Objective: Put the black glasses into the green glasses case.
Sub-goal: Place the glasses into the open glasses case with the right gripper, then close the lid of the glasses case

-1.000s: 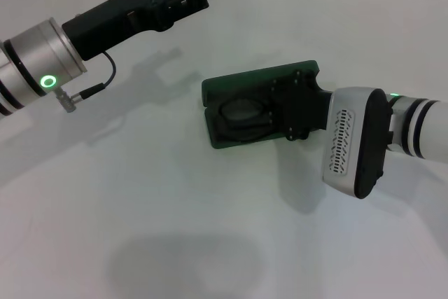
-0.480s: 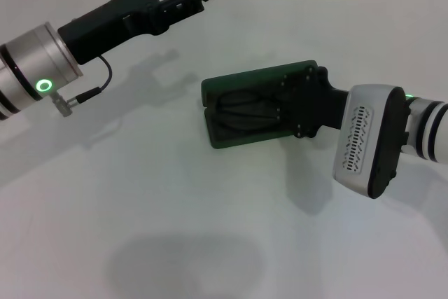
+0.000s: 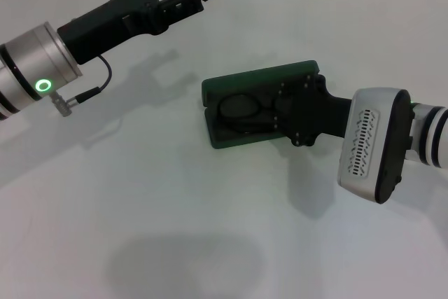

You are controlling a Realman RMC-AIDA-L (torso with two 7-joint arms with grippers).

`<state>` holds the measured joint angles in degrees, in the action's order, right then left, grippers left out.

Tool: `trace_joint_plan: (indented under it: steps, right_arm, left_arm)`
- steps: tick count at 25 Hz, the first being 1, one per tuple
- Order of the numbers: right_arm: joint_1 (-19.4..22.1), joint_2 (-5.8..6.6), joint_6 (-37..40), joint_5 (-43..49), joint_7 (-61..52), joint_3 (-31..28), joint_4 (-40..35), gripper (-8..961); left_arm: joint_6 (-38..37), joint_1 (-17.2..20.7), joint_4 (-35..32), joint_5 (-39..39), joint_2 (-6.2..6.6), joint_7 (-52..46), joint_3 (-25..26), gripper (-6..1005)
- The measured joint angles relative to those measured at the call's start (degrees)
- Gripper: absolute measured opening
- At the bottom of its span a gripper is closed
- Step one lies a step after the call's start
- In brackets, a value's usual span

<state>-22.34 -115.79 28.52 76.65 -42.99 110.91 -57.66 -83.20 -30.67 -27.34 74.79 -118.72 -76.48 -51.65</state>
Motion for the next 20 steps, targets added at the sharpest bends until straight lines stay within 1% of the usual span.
trace_joint_plan:
  steps: [3, 6, 8, 10, 12, 14, 15, 16, 17, 18, 19, 20]
  right_arm:
    - [0.03, 0.15, 0.35, 0.11, -1.22, -0.15, -0.03, 283]
    - [0.19, 0.34, 3.38, 0.11, -2.59, -1.35, -0.04, 292]
    - [0.38, 0.52, 9.10, 0.19, -3.93, -4.39, 0.01, 298]
    - [0.40, 0.94, 16.77, 0.69, -6.04, -8.67, 0.54, 303]
    - [-0.42, 1.64, 29.36, 2.31, -10.49, -16.81, 2.77, 309]
    - [-2.10, 1.90, 39.12, 3.81, -13.38, -25.15, 6.96, 315]
    - [-2.87, 1.96, 41.78, 4.14, -13.93, -28.37, 8.79, 318]
    - [-2.87, 1.96, 41.78, 4.14, -13.93, -28.37, 8.79, 321]
    - [-3.86, 1.86, 45.17, 4.45, -14.22, -34.64, 12.50, 324]
    - [-4.27, 1.51, 47.50, 4.25, -14.78, -43.34, 16.37, 327]
    - [-4.25, 1.34, 47.83, 4.07, -15.01, -45.36, 17.01, 330]
    - [-4.06, 1.13, 48.31, 3.77, -15.52, -49.60, 18.11, 333]
  left_arm:
    - [0.02, 0.00, 0.00, 0.00, -0.02, -0.02, -0.01, 893]
    - [0.00, 0.00, 0.00, 0.00, 0.01, -0.10, -0.03, 893]
    - [0.03, -0.10, 0.00, 0.00, 0.04, -0.14, -0.03, 893]
    - [0.27, -0.30, 0.00, 0.00, 0.04, -0.17, -0.03, 893]
    - [1.18, -0.58, 0.00, 0.07, 0.04, -0.46, -0.03, 893]
    - [3.05, -0.83, 0.00, 0.81, 0.03, -1.07, -0.04, 893]
    - [4.74, -1.07, 0.00, 1.84, 0.03, -1.36, -0.02, 893]
    - [6.34, -1.32, -0.03, 3.00, 0.02, -1.57, -0.04, 893]
    - [8.88, -1.92, -0.12, 4.98, 0.02, -2.20, -0.04, 893]
    - [11.21, -2.52, -0.22, 6.77, 0.04, -3.06, -0.02, 893]
    - [13.87, -3.45, -0.32, 9.06, 0.13, -4.72, -0.04, 893]
    - [15.73, -4.05, -0.34, 10.68, 0.21, -6.15, -0.03, 893]
